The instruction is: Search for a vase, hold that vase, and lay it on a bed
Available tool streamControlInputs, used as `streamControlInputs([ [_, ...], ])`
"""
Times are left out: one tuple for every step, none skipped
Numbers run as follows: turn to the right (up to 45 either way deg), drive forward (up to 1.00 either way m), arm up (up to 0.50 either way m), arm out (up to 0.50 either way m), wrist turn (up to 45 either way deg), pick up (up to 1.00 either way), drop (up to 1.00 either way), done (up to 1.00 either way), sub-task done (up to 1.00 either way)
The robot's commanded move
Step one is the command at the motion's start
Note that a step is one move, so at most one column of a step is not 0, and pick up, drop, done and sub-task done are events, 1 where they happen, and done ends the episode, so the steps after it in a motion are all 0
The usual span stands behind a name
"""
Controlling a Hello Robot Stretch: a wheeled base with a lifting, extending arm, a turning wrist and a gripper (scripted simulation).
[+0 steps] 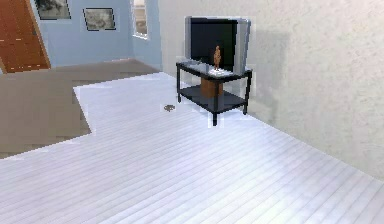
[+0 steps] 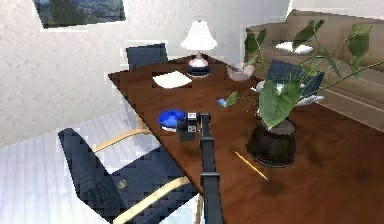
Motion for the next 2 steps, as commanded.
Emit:
streamControlInputs([
  [0.0, 0.0, 0.0, 0.0, 0.0, 1.0, 0.0, 0.0, 0.0],
  [0.0, 0.0, 0.1, 0.0, 0.0, 0.0, 0.0, 0.0, 0.0],
])
